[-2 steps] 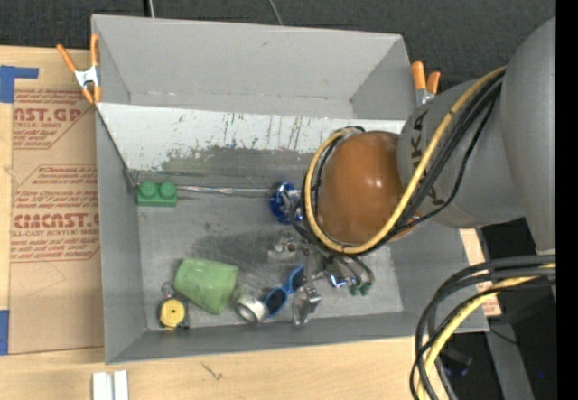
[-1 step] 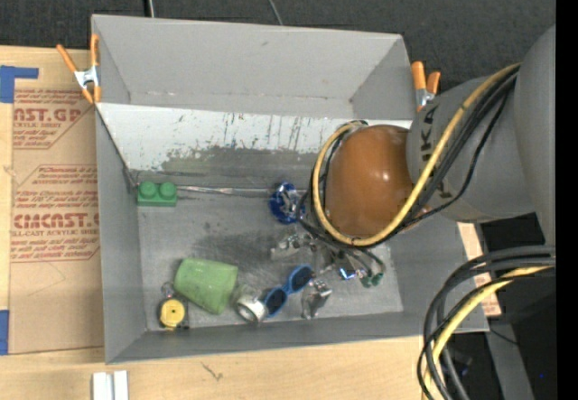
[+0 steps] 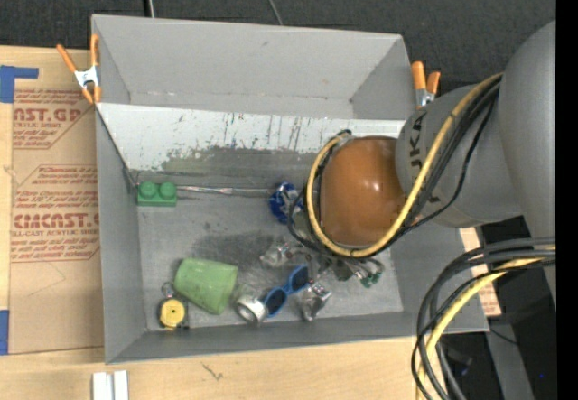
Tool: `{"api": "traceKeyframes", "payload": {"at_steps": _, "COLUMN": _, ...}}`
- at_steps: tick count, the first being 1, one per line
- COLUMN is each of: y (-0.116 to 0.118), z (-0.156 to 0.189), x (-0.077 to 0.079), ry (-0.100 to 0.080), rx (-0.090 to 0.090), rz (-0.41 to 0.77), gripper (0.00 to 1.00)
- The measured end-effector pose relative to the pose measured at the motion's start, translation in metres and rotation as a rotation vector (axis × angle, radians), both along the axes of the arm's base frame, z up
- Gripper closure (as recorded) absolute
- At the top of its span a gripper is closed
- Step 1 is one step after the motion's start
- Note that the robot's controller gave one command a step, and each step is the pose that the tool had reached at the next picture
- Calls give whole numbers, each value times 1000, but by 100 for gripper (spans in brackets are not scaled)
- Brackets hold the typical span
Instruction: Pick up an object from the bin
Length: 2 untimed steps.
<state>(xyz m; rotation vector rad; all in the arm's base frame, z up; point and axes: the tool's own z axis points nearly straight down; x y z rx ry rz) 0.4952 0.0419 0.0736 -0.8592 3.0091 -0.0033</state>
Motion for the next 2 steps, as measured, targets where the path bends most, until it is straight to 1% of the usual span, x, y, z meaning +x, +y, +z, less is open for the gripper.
{"api": "traceKeyframes", "payload": {"at_steps": 1, "y": 0, "z": 2, "x": 2, "ry": 8, "rx": -2, "rz": -1, "gripper": 0}}
{"api": "traceKeyframes", "payload": {"at_steps": 2, "y": 1, "z": 3, "x": 3, "ry": 6, "rx": 0, "rz": 0, "gripper": 100}}
